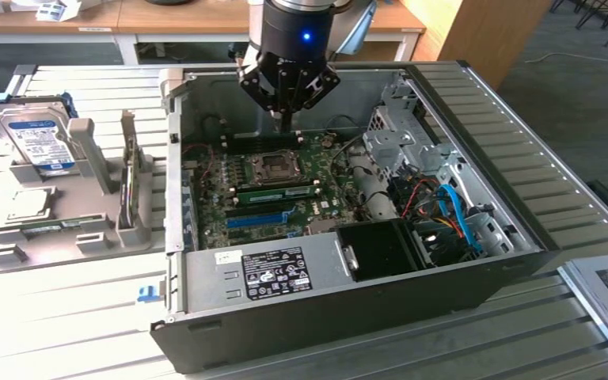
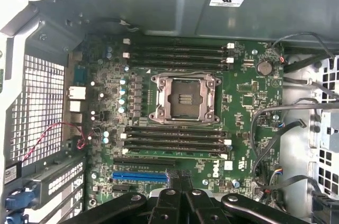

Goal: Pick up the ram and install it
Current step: 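Press down the ram until it locks into place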

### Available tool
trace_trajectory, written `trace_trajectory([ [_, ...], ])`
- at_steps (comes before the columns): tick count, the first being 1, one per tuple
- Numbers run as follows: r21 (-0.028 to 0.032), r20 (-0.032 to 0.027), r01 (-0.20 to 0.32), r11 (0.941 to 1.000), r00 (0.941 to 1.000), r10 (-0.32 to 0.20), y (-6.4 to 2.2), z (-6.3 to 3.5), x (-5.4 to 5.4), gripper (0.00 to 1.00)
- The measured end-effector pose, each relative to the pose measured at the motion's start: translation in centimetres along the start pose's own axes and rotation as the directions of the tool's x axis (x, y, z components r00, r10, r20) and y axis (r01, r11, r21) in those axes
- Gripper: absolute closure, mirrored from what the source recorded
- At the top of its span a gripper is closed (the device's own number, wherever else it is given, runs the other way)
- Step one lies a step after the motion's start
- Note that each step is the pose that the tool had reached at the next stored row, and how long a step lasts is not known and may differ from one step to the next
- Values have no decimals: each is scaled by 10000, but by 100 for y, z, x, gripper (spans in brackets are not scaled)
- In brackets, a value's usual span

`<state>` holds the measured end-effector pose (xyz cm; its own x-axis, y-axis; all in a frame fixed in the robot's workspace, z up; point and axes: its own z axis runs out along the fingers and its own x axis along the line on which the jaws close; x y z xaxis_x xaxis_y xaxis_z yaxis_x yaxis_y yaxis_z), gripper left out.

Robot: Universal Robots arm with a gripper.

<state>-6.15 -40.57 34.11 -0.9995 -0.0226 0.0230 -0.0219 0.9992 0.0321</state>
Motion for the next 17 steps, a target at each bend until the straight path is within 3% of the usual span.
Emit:
trace_trajectory([
  [17,0,4,-29,10000,10000,29,0,-1,-3,90],
])
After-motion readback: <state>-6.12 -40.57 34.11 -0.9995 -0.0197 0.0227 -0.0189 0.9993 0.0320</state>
